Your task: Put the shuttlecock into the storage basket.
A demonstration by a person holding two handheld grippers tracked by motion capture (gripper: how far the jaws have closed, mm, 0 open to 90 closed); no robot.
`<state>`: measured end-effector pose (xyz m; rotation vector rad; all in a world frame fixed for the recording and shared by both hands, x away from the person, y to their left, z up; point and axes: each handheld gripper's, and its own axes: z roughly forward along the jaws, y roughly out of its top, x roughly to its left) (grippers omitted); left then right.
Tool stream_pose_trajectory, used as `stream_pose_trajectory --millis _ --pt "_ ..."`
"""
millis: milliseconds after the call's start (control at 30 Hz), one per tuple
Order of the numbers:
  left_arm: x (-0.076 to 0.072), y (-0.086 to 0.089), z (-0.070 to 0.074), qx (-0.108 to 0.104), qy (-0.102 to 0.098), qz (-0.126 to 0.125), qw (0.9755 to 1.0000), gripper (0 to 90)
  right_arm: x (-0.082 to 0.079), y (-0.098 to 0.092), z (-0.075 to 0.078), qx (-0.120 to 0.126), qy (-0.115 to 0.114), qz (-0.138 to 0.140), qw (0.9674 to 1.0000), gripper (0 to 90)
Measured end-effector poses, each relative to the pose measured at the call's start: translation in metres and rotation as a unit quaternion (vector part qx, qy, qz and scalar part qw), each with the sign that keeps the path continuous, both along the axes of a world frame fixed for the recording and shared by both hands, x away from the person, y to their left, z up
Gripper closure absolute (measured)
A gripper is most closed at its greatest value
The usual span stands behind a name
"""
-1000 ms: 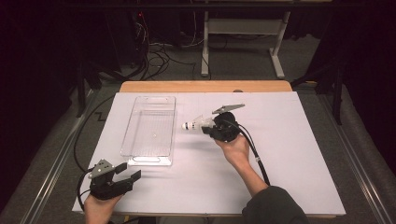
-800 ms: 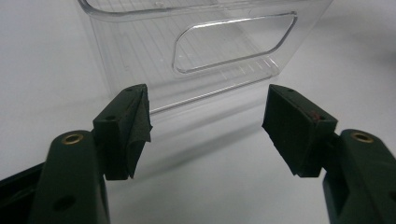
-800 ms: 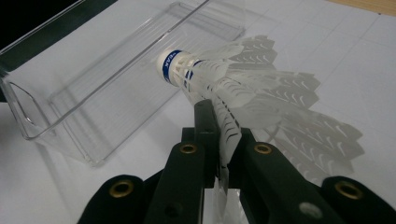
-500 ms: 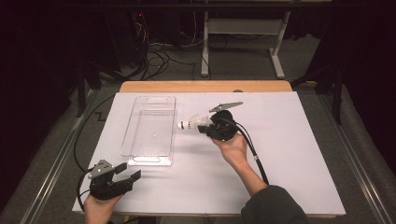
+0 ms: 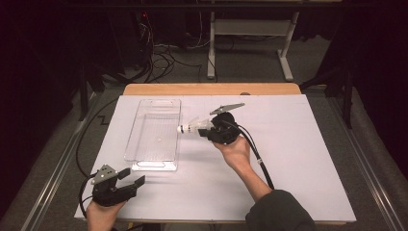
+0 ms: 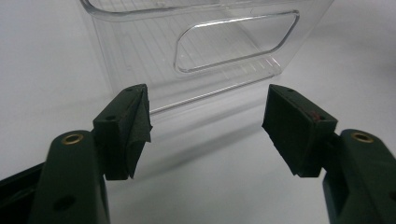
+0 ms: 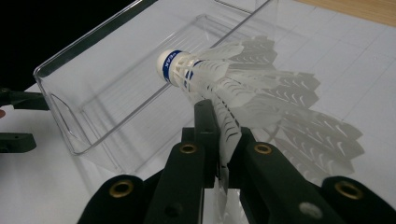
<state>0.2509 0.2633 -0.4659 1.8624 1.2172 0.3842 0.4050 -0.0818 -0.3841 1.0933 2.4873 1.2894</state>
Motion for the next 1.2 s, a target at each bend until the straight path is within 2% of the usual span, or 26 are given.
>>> stream_pose_trajectory --millis 700,1200 --pt "0.000 0.001 0.000 0.000 0.000 0.002 1.0000 32.7 0.000 0.033 0.009 -0.003 -0.009 0.030 0.9995 88.9" --pt "-0.001 0.002 0.000 0.000 0.000 0.001 1.0000 32.7 0.003 0.063 0.009 -0.010 -0.004 0.050 0.9987 88.9"
